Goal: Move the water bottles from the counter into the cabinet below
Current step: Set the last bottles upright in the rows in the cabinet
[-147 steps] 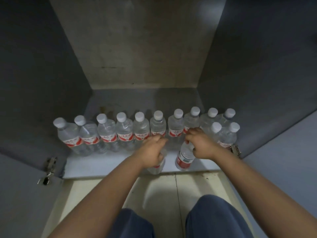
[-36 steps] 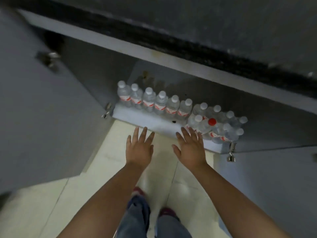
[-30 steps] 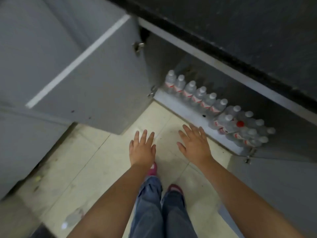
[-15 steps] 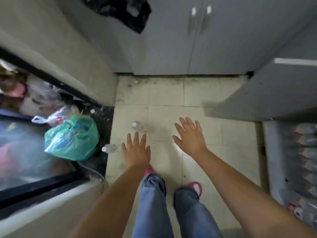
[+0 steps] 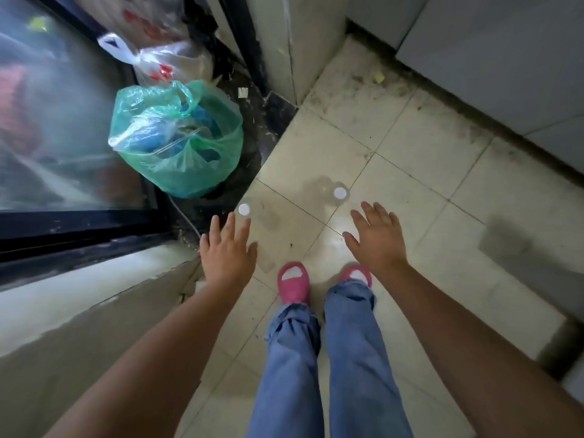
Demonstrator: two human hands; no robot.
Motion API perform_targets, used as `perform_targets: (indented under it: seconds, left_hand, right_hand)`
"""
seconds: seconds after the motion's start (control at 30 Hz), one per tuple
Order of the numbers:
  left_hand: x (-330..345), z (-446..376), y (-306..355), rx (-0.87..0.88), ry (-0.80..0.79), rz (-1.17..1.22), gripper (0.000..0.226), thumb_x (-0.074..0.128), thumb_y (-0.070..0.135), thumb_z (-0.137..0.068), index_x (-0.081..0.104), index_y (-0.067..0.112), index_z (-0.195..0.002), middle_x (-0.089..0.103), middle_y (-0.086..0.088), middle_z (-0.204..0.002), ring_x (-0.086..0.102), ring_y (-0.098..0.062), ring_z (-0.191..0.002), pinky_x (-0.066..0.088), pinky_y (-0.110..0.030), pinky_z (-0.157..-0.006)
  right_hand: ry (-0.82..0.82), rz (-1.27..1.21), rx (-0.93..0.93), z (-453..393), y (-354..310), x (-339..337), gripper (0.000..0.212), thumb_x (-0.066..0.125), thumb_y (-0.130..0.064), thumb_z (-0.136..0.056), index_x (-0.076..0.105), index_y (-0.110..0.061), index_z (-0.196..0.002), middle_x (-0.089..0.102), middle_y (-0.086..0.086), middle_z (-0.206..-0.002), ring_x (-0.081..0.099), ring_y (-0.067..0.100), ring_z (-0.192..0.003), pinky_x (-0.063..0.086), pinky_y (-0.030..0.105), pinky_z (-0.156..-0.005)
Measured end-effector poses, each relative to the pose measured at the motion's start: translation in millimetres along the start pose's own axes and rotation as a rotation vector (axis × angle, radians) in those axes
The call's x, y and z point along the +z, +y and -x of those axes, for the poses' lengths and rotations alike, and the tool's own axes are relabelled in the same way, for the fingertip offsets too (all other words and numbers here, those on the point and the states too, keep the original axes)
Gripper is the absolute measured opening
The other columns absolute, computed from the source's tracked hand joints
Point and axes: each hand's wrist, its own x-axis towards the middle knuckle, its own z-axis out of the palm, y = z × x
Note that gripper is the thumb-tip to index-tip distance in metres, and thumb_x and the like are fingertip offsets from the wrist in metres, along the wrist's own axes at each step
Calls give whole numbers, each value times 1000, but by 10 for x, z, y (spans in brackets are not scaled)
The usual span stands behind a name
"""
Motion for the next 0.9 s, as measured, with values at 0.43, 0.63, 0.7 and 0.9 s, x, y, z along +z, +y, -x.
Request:
perform_targets:
  seconds: [0.43, 0.63, 0.7, 0.9]
  left_hand:
    - [1143, -1832, -22, -112, -57, 194, 58, 46, 18, -97, 18, 20, -148, 13, -10, -158, 37, -32, -136, 48, -42, -97]
    - [1092, -1910, 6, -27, -28, 68, 36, 52, 11, -93, 47, 5, -127, 46, -17, -126, 49, -30, -109, 50, -38, -86]
    - [1035, -1803, 105, 36, -64, 13, 35, 52, 7, -91, 48, 5, -126, 44, -16, -128, 45, -30, -114, 50, -38, -89]
    - [787, -1205, 651, 275, -132, -227, 40, 50, 5, -91, 43, 8, -130, 37, -16, -136, 34, -30, -126, 47, -37, -96]
  right_hand:
    - [28, 41, -61, -1854, 154, 1122, 42, 51, -3, -93, 45, -5, -134, 27, 8, -154, 22, 30, -139, 45, 36, -100]
    - [39, 45, -29, -1865, 240, 1122, 36, 46, 13, -86, 55, 2, -119, 41, 22, -136, 35, 35, -124, 44, 33, -72]
    - [16, 42, 10, -1687, 352, 1087, 35, 46, 11, -87, 54, 2, -120, 41, 24, -131, 36, 35, -121, 46, 36, -76]
    - [137, -75, 78, -755, 825, 1087, 29, 43, 12, -85, 61, 5, -107, 49, 27, -122, 41, 36, -115, 50, 36, -76]
